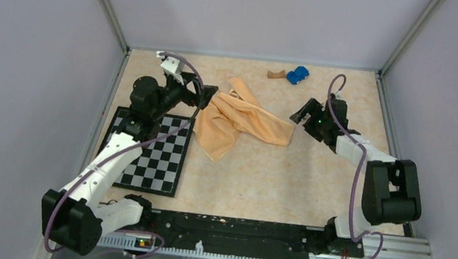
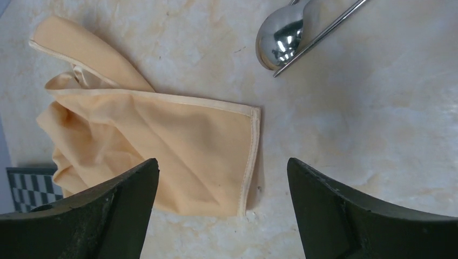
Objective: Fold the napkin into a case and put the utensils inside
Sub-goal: Pick up the crumpled napkin from the center of the board.
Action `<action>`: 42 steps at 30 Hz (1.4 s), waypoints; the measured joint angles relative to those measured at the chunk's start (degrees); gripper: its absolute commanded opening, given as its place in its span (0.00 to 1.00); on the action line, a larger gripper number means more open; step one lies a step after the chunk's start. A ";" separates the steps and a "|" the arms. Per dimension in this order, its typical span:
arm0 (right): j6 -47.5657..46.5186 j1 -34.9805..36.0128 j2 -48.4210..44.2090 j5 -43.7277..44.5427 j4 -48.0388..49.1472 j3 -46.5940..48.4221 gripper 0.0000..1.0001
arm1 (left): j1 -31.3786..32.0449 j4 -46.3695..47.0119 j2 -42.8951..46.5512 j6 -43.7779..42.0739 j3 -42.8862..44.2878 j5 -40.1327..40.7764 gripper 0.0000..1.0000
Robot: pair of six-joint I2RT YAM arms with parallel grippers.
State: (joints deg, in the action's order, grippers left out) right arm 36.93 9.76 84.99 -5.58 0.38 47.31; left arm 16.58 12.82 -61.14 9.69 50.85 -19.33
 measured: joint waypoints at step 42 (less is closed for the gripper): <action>14.40 -4.90 24.17 -32.24 31.98 -3.82 0.14 | 26.25 -29.44 -39.80 9.03 8.13 34.29 0.03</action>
State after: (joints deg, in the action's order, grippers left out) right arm 51.33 4.86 109.16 -37.82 32.36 43.48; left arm 42.83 -16.62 -100.95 18.72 58.98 14.96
